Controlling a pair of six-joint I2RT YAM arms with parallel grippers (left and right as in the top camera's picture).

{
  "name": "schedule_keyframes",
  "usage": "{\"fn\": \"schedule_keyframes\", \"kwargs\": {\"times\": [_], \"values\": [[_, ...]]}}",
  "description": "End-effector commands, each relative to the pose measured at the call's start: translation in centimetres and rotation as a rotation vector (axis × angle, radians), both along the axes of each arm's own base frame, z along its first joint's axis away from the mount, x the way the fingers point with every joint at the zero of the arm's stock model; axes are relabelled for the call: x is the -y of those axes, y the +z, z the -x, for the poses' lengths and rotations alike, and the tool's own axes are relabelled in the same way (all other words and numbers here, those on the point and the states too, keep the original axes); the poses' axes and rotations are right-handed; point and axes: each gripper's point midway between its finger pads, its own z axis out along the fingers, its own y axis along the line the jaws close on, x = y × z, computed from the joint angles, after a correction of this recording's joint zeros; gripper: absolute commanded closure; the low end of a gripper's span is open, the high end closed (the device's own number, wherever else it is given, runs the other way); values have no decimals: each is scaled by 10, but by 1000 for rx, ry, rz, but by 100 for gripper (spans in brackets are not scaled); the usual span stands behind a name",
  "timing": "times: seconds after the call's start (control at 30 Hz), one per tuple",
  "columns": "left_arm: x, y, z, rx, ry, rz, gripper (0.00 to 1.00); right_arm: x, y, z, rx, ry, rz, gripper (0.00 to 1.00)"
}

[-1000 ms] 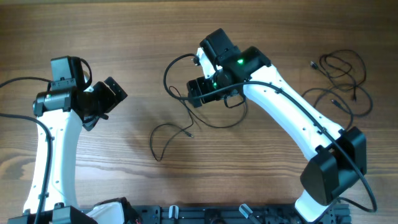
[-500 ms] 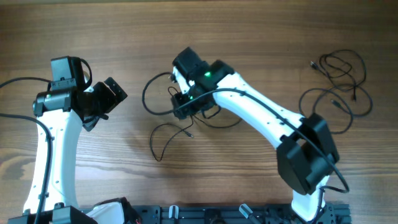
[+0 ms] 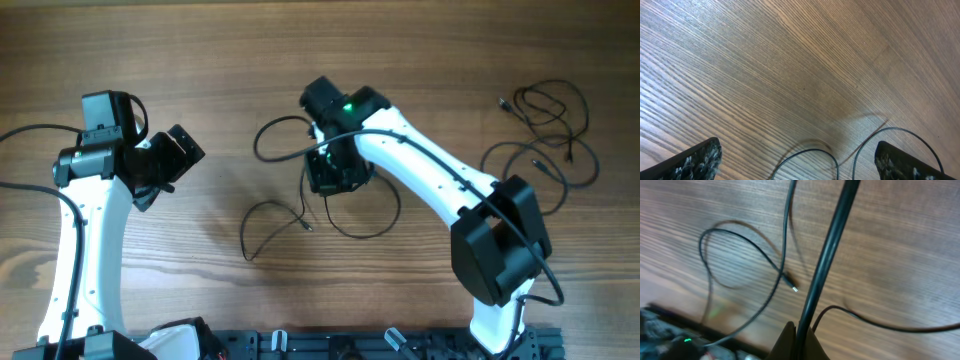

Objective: Untangle cables
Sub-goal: 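Lift the grasped cable with the right gripper, pulling it free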

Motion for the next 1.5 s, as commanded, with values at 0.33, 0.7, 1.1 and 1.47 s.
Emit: {"fn": "schedule_keyframes", "kwargs": {"times": [0.33,0.7,1.1,1.47], "values": [[-4,-1,-1,-6,17,-9,0,-52,18,50,-115,12,-104,96],[-4,-1,-1,-6,17,-9,0,-51,2,61,-49,-103,67,92],[-16,-1,-1,-9,35,-76,0,-43,-33,83,-132,-182,113,89],[-22,-1,0,-16,48,-112,0,-57,-30,90,-213,-267,67,54]]}}
